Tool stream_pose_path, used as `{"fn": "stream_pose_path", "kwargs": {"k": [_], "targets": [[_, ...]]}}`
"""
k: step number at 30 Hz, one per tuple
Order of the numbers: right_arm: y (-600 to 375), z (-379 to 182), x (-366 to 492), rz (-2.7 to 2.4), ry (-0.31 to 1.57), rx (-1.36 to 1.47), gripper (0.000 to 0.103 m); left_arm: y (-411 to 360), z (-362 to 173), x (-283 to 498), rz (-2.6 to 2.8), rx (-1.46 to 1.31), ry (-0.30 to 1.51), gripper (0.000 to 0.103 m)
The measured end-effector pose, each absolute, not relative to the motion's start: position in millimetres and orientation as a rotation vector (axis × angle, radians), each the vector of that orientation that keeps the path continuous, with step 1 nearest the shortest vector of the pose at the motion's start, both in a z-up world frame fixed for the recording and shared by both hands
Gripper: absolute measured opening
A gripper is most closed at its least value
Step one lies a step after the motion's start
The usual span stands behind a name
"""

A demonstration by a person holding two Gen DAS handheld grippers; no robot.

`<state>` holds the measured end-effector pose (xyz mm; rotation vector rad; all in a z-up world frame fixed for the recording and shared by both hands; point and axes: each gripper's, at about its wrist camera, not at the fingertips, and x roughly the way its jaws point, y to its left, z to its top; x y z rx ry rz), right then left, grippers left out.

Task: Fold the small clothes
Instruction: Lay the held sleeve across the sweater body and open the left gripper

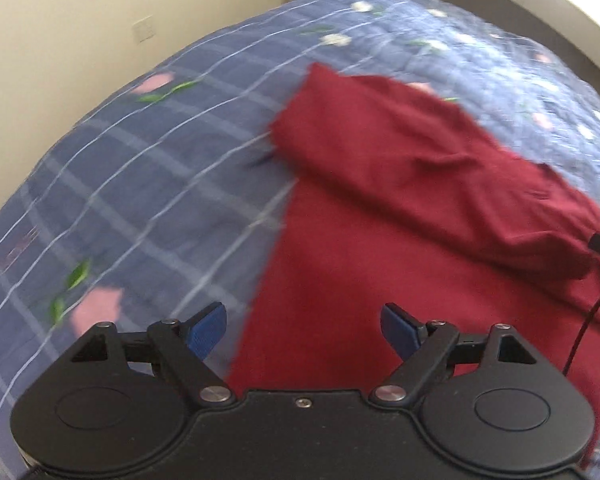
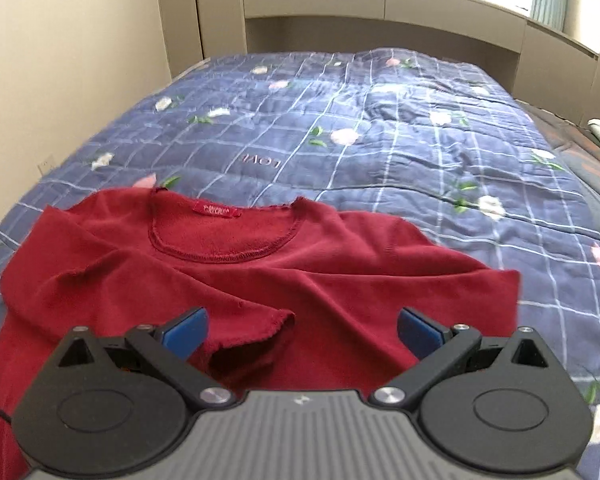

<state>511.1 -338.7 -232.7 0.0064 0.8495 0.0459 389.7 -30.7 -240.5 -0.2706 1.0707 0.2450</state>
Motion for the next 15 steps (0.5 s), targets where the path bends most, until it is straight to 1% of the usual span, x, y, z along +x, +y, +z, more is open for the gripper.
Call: {"fn": "stream_pose_path", "kwargs": {"k": [6,10,13,15], "targets": [[-330,-268,512,-0.004,0.962,-0.164,0.103,-3,-248,368,0.329,-0.333,1.075,0.087],[-337,-271,502,0.018,0.932,-0.142,0.103,9,-246,368,0.340,-0.359,1.052,0.088],[-336,-259,496,0.011,0.879,-0.156,0.103,13,-245,378,0.329,-0.346,1.029,0.093],[-335,-247,496,0.037,0.839,-0.130,0.103,19,-245,387,0.314,-0.331,1.008,0.094]]}}
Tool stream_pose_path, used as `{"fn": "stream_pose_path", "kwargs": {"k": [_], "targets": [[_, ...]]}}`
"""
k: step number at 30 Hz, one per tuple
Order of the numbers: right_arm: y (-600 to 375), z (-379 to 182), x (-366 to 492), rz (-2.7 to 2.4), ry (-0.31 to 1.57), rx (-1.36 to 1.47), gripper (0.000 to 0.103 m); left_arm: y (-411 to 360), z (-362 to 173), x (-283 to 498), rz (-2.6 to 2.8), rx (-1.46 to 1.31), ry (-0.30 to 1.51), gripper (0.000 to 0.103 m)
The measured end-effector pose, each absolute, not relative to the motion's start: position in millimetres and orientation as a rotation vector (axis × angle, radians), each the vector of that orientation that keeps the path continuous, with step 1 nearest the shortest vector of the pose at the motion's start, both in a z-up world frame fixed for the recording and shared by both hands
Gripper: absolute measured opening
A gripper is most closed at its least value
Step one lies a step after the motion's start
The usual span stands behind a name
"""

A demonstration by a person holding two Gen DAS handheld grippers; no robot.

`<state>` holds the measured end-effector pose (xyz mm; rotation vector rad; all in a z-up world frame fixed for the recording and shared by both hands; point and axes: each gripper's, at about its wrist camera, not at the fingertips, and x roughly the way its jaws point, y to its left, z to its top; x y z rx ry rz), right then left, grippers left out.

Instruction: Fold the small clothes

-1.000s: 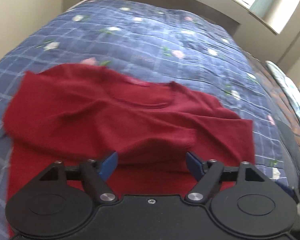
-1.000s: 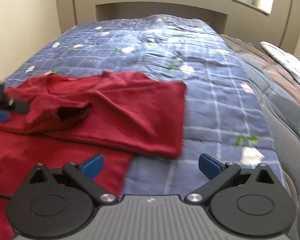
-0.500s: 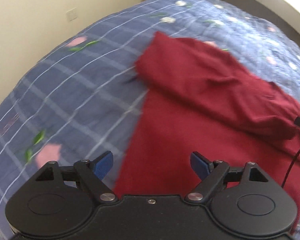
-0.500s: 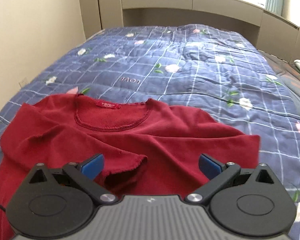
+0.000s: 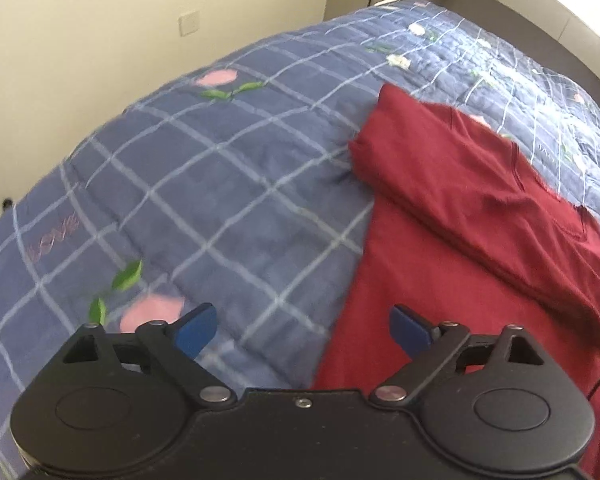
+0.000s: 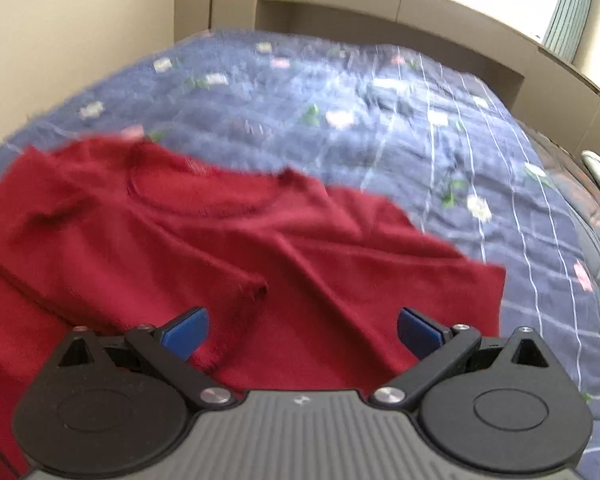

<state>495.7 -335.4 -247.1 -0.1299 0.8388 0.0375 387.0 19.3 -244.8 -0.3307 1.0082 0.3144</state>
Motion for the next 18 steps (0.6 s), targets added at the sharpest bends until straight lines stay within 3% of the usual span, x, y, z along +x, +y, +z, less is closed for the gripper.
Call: {"fn": "stream_pose_path", "kwargs": {"k": [8,12,14,17,18], "targets": [[-290,-207,529,0.289,0.786,-0.029,0.102,68,-246,433,0.274,-0.466,0.902,0.090],[-240,-208,569,0.408,0.843,0.025,0.082,90,-252,459,0.207,-0.530,0.888,0.076],[-212,-211,588,0.459,0.865,0.035,0.074,99,-258,471,0.148,-0.567,0.890,0.053],[-170,-220,614,0.516,0.894,0.023,0.058,109,-270,487,0.060,-0.643,0.917,0.031],[-156,-224,621,0.535,0.904,0.010,0.052,111,-273,491,0.038,-0.661,0.920,0.029]]}}
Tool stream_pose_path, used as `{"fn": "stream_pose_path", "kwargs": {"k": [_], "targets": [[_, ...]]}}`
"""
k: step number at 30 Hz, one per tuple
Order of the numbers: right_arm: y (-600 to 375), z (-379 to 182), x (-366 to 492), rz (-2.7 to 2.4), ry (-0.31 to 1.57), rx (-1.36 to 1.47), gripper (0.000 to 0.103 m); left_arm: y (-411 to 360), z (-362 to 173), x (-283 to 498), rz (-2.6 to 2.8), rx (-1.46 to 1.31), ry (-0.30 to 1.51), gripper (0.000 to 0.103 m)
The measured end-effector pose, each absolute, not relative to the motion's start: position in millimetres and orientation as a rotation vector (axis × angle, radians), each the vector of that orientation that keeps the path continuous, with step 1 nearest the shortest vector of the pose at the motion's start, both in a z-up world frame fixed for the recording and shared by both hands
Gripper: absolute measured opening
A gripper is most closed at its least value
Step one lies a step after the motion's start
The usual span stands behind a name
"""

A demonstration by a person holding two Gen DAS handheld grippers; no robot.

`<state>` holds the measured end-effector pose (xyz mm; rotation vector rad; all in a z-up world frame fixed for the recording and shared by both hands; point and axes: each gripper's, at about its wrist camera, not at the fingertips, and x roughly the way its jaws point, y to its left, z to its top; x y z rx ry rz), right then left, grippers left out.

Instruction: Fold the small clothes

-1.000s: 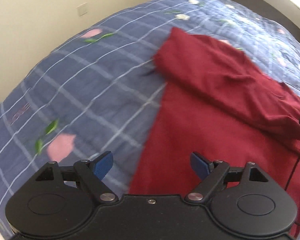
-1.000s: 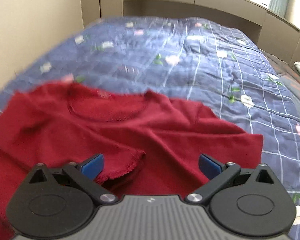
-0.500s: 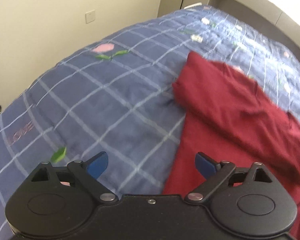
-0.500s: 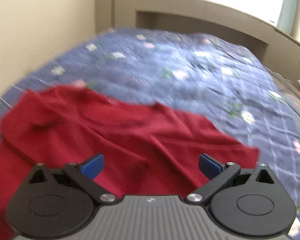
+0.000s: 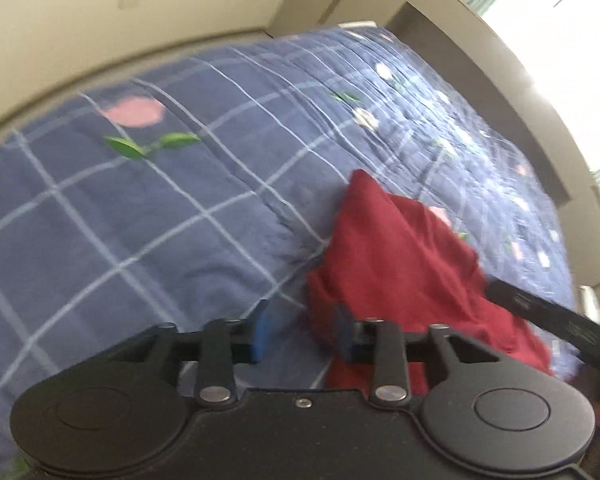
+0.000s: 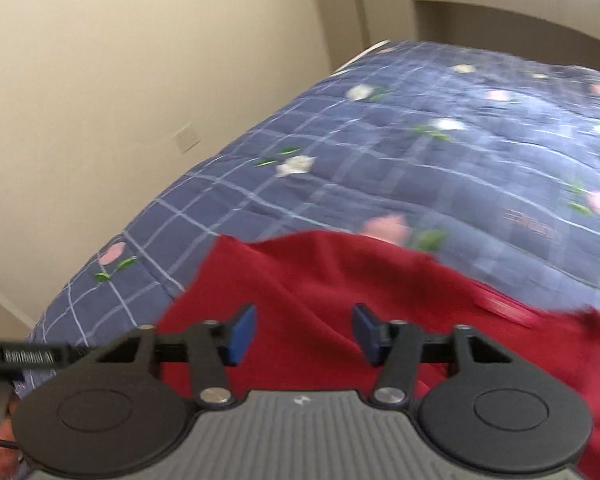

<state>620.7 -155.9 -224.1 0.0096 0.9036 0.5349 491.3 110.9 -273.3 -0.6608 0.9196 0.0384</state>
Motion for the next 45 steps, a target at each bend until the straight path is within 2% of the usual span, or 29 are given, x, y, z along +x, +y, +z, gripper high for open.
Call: {"fn": "stream_pose_path", "kwargs": {"k": [2,9,10,11,13,15,16,20,26,32,33,34,35,37,39,40,41,43,45], "targets": [[-128,-230,635,0.577,0.916,-0.027,0.047,115,-279,498,0.007,-0.690,0.928,0.024],[-65,-250,680,0.620,0.969,-0.078,0.048,126,-297,512,-0.065,-0.775,0.968,0.023],[-59,-254,684,0.620,0.990,-0.072,0.045,127,-299,514,-0.071,-0.785,0.972,0.023],[-56,-257,688,0.625,1.003,-0.068,0.040,128,-301,515,-0.074,-0.792,0.976,0.023],[-51,-261,688,0.626,1.013,-0.080,0.012,131,-305,518,-0.084,-0.815,0.989,0.023],[-52,-260,685,0.624,1.003,-0.075,0.006,134,-307,520,-0.096,-0.835,0.989,0.021],[-53,-258,683,0.616,0.988,-0.069,0.006,135,-307,520,-0.111,-0.838,0.979,0.004],[-68,-244,678,0.574,0.918,-0.017,0.005,127,-291,515,-0.168,-0.746,0.889,0.003],[-84,-227,681,0.541,0.852,0.038,0.005,133,-278,503,-0.116,-0.793,0.811,0.003],[-78,-231,678,0.551,0.863,0.020,0.006,137,-281,500,-0.079,-0.809,0.838,0.004],[-77,-233,678,0.558,0.882,0.017,0.008,136,-281,502,-0.078,-0.802,0.856,0.005],[-75,-234,676,0.552,0.886,-0.001,0.020,136,-282,504,-0.079,-0.797,0.869,0.007],[-75,-234,673,0.546,0.878,-0.020,0.026,136,-282,504,-0.072,-0.788,0.879,0.014],[-81,-231,662,0.539,0.856,-0.040,0.047,135,-281,505,-0.053,-0.764,0.894,0.022],[-92,-229,650,0.513,0.848,-0.040,0.059,134,-280,504,-0.046,-0.748,0.901,0.032],[-99,-228,643,0.493,0.844,-0.051,0.066,133,-279,503,-0.039,-0.734,0.909,0.042],[-107,-228,633,0.466,0.837,-0.070,0.070,132,-277,501,-0.030,-0.716,0.913,0.051],[-126,-228,609,0.415,0.822,-0.108,0.084,129,-274,497,-0.017,-0.674,0.919,0.061],[-145,-229,586,0.356,0.823,-0.133,0.089,124,-270,492,-0.011,-0.628,0.930,0.069]]}}
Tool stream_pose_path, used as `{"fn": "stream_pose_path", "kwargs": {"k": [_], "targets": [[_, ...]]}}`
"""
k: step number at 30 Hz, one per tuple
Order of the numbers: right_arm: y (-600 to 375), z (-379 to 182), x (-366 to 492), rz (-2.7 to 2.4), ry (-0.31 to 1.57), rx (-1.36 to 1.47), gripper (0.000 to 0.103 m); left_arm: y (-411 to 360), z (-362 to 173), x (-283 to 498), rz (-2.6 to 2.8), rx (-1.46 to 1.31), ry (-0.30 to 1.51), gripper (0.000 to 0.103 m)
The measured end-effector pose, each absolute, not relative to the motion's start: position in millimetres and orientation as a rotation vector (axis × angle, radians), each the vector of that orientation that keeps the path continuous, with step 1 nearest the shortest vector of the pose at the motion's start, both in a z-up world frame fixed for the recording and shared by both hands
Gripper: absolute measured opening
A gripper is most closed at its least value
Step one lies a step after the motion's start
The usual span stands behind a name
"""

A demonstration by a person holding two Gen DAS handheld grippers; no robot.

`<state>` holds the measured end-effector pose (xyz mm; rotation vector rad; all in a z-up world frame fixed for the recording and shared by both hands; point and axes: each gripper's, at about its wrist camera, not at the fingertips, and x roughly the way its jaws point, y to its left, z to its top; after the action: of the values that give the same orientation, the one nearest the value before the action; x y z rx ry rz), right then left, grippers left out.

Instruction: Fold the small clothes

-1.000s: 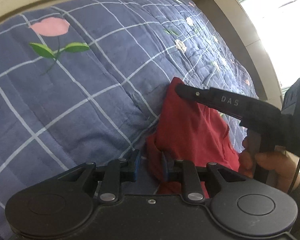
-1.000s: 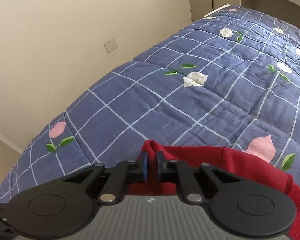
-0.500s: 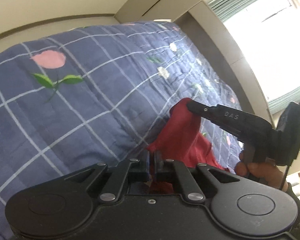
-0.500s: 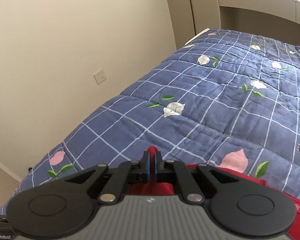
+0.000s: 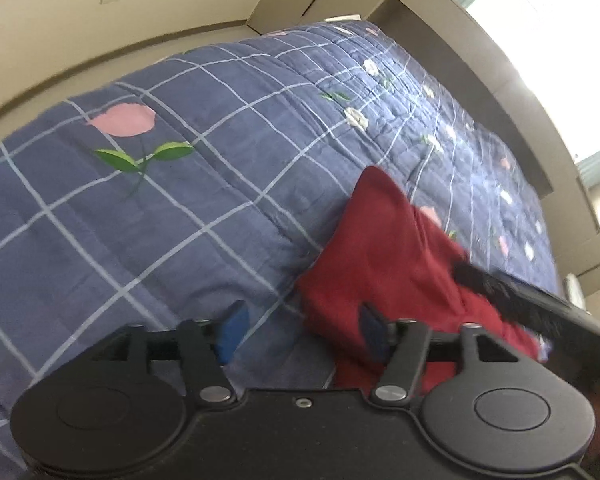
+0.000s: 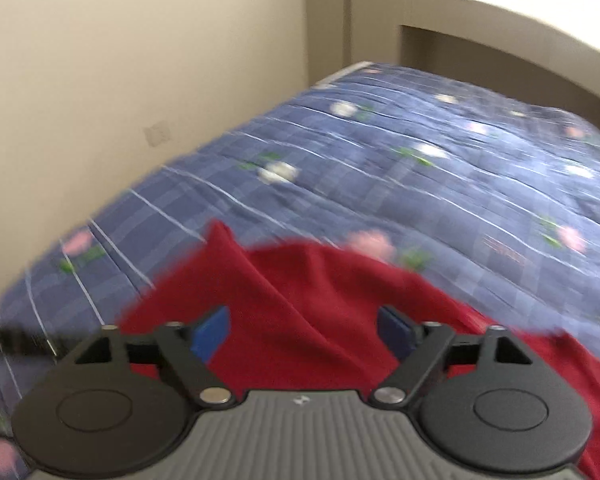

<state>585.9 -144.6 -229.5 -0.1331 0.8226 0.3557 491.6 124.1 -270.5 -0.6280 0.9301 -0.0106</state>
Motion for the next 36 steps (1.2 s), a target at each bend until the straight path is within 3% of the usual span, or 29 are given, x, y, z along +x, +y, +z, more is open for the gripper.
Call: {"fn": "stream_pose_path", "kwargs": {"k": [2,7,15,30,32,33,36], "targets": [[-167,-232,561,0.284,0.845,-0.135,0.091,118,-268,485,-0.010,-0.570,0.947,0.078],[-226,-234,494,0.106,0.896,-0.050,0.099,98,-263,461,-0.025,-0.449,0.986,0.088],[-293,-228,395,-0.061,0.926,0.049,0.103,65,-259,403,-0.024,-0.375,1.050,0.096],[-365,-244,218,-0.006,0.976,0.308,0.103,13,-271,262,0.016,-0.294,1.146,0.100],[-366,-248,205,0.018,0.995,0.340,0.102,11,-272,253,0.029,-0.274,1.149,0.100],[-366,-250,200,0.028,1.004,0.353,0.098,10,-272,250,0.034,-0.269,1.151,0.100],[-360,-255,194,0.033,1.020,0.357,0.079,6,-267,244,0.039,-0.282,1.156,0.086]]}}
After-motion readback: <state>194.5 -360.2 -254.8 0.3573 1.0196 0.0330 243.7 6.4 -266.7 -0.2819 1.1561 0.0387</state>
